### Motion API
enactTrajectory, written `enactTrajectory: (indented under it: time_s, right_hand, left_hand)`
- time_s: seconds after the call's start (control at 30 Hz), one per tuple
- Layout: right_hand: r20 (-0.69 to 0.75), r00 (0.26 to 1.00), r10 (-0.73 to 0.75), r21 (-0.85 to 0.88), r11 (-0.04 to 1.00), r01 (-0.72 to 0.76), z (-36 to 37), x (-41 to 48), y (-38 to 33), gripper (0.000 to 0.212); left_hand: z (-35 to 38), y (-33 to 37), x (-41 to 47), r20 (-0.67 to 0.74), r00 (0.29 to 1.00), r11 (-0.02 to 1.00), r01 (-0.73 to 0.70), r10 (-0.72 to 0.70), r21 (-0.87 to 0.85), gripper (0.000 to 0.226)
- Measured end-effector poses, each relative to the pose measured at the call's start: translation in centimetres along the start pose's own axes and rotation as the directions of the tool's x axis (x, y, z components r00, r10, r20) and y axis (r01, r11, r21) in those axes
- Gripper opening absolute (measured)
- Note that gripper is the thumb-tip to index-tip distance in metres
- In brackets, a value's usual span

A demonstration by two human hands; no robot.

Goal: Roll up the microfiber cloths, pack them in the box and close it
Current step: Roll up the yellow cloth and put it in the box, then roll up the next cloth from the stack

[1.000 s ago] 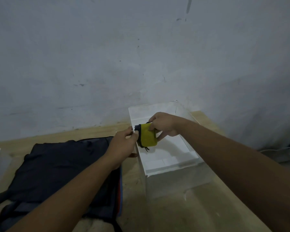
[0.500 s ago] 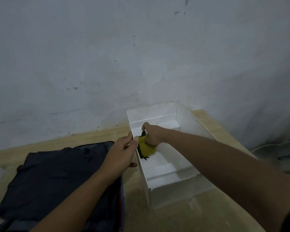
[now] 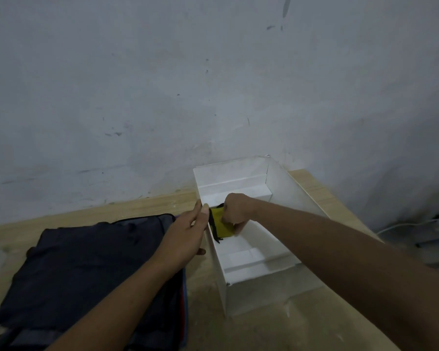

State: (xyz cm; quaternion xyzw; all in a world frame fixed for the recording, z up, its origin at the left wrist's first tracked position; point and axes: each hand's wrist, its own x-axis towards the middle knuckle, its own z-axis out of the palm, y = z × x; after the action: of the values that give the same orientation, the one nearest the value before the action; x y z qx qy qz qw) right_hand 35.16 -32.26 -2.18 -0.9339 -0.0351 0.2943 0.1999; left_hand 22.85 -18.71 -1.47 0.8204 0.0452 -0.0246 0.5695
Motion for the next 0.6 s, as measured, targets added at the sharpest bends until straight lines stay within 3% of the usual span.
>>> enactTrajectory:
  time_s: [0.13,0.3,0.47,0.6]
  right_hand:
    - [-0.033,0.998,-0.044,-0.011,0.999,0.044,-0.7,-0.7,0.0,0.025]
    - [-0.21,0.964,-0.165,-0.134,0.981,0.139,-2.0,-4.1,-1.0,0.034]
    - [-0.445,0.835,-0.324,-0.187,0.945,0.267,-2.9,-8.6,-3.4,0.029]
    - [-0.517,0.729,-0.449,-0.224,0.893,0.39,-2.4,-12.3,-6.1,0.016]
  left_hand:
    - [-0.8,-0.6,-0.3,0.009,1.0,1.0,-0.023,0.023,0.008,0.049]
    - [-2.0,-0.1,-2.1,-0.046,0.998,0.999,-0.042,0.041,-0.028,0.04]
    - [-4.1,1.1,-4.5,-0.093,0.991,0.996,-0.091,0.092,0.014,0.029]
    - [-6.5,1.4,-7.0,-0.119,0.981,0.984,-0.143,0.156,0.108,0.031]
